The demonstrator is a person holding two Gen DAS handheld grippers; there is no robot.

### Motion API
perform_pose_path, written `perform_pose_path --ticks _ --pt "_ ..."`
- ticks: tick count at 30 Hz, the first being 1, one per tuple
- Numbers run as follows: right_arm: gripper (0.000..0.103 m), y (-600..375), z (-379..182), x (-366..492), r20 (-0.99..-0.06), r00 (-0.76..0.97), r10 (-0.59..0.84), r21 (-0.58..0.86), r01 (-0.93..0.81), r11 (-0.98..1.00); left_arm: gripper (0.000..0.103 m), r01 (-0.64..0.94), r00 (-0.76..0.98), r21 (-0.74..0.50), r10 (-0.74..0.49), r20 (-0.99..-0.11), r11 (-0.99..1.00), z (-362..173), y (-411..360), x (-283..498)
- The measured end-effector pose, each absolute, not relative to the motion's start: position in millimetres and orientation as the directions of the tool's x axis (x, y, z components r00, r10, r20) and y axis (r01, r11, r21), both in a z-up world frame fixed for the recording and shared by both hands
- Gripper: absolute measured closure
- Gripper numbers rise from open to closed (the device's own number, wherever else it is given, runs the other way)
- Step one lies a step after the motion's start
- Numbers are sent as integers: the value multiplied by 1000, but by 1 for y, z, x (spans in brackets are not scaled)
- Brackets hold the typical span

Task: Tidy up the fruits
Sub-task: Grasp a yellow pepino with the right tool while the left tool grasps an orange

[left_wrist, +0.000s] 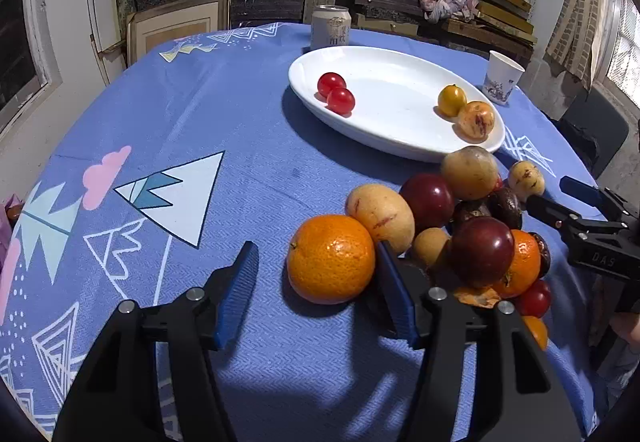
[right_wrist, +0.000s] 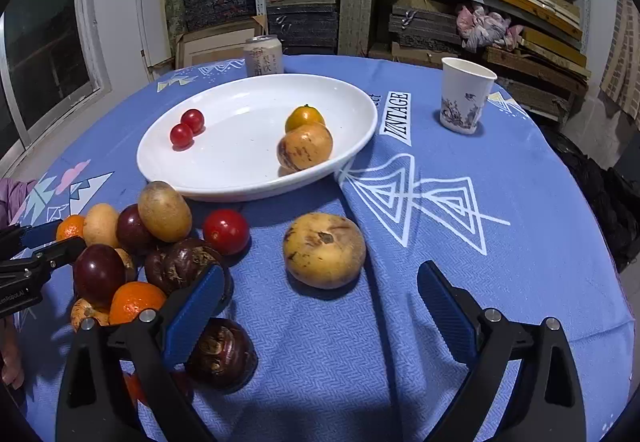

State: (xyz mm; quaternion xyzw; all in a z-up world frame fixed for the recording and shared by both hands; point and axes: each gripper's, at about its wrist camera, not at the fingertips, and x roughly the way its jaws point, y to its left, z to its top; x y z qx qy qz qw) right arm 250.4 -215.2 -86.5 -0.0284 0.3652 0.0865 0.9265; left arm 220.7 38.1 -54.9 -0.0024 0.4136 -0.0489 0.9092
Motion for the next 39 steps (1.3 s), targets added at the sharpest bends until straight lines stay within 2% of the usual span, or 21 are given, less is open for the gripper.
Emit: perform_pose_path --ticks 3,5,7,9,11,13,18,25,28,35,39 --pt "15 -209 -88 251 -694 704 150 -2 -210 978 44 88 648 -59 -102 -755 994 -55 40 222" --pt "25 -207 -90 252 -704 690 169 7 -231 973 44 87 644 -74 -113 -757 993 -56 42 223" --pt "30 -209 -92 254 -711 676 192 36 -237 971 39 79 642 -76 -109 -759 994 -57 44 224" --pt "32 -210 -95 259 -725 659 201 56 -234 971 23 42 643 -59 -72 -762 997 -58 48 227" --pt "35 -213 -97 260 -730 648 218 82 -233 969 23 31 637 -74 -76 -767 997 -59 51 229" --pt "40 -215 -100 263 -740 630 233 110 -228 967 25 39 646 -55 -67 -761 998 -58 48 228" --pt "46 -222 -101 268 -738 624 258 160 -210 964 52 108 656 -44 -104 -748 993 -54 37 222" --pt "48 -224 -100 275 -730 626 274 196 -192 962 58 126 653 -59 -127 -747 990 -55 37 221" --pt "56 -226 -99 274 -726 634 266 196 -180 964 59 125 649 -75 -139 -748 989 -54 39 222" --pt "57 -227 -98 273 -720 636 276 203 -187 961 59 84 668 -84 -119 -735 993 -49 48 221" --pt "57 -242 -77 261 -655 693 300 255 -171 952 59 59 704 -93 -107 -703 994 -38 54 218"
